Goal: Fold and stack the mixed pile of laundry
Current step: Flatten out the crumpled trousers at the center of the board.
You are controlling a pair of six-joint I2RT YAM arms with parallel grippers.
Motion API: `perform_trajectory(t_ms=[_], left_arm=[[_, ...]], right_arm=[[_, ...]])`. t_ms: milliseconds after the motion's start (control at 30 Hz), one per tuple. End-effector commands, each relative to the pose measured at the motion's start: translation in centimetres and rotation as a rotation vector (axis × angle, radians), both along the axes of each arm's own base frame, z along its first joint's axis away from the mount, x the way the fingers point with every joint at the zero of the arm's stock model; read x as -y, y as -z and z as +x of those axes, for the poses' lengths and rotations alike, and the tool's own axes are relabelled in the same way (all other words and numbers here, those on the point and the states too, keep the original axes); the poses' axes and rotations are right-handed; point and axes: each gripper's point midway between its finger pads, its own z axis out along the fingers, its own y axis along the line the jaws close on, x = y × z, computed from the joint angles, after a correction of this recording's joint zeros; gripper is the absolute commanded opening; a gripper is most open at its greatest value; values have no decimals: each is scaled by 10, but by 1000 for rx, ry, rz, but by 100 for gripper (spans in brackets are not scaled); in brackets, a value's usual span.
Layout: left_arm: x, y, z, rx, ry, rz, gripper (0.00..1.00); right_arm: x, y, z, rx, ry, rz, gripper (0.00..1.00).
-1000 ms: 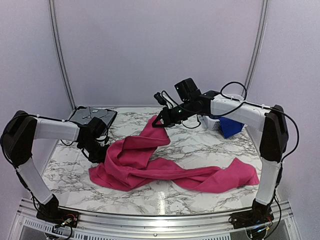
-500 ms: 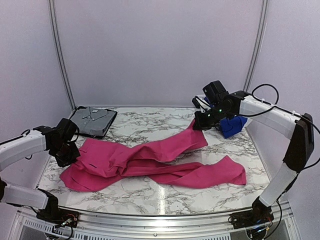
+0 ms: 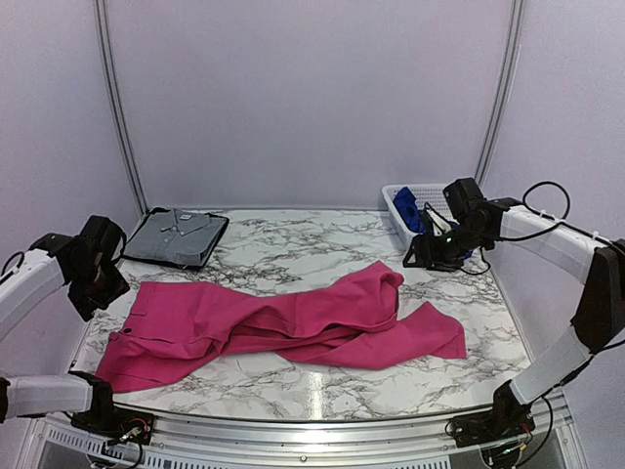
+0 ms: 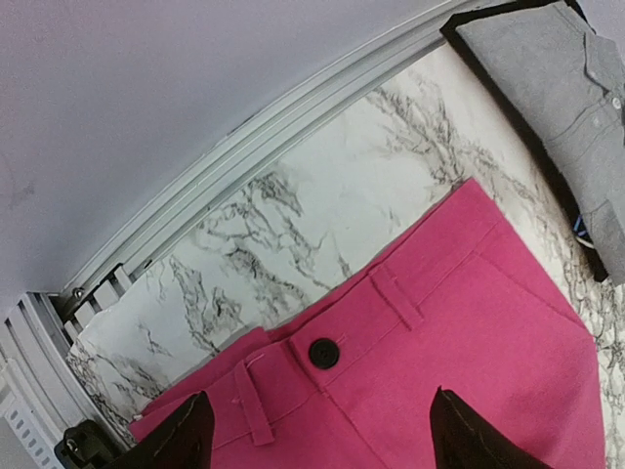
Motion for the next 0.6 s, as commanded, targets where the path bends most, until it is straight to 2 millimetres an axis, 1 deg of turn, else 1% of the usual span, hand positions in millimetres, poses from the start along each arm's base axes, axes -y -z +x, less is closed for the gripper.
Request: perform_trajectory(t_ms=[0, 67, 133, 200, 267, 333, 400, 467, 500, 567], left_arm=[[-5, -19, 36, -30, 92, 89, 80], [-3, -18, 57, -51, 133, 91, 82], [1, -12, 76, -50, 168, 51, 83], [6, 5, 86, -66, 184, -15, 86], [10, 26, 90, -102, 189, -80, 89], [12, 45, 90, -136, 186, -116, 90], [13, 61, 91, -158, 177, -135, 91], [12, 74, 90, -185, 161, -143, 90], [13, 80, 91, -197, 158, -147, 90], [11, 88, 91, -208, 151, -143, 89]], right_arm=[[12, -10, 14, 56, -26, 29, 69], [18, -3, 22, 51, -8, 34, 70], [14, 5, 28, 33, -18, 61, 70], [6, 12, 32, 21, -48, 98, 70], [-7, 17, 32, 11, -93, 166, 73], [-20, 18, 28, 1, -146, 242, 77], [-23, 26, 26, -21, -152, 261, 80], [-25, 38, 24, -54, -139, 274, 81], [-27, 46, 23, -72, -134, 270, 82], [-23, 65, 22, -106, -97, 238, 82]])
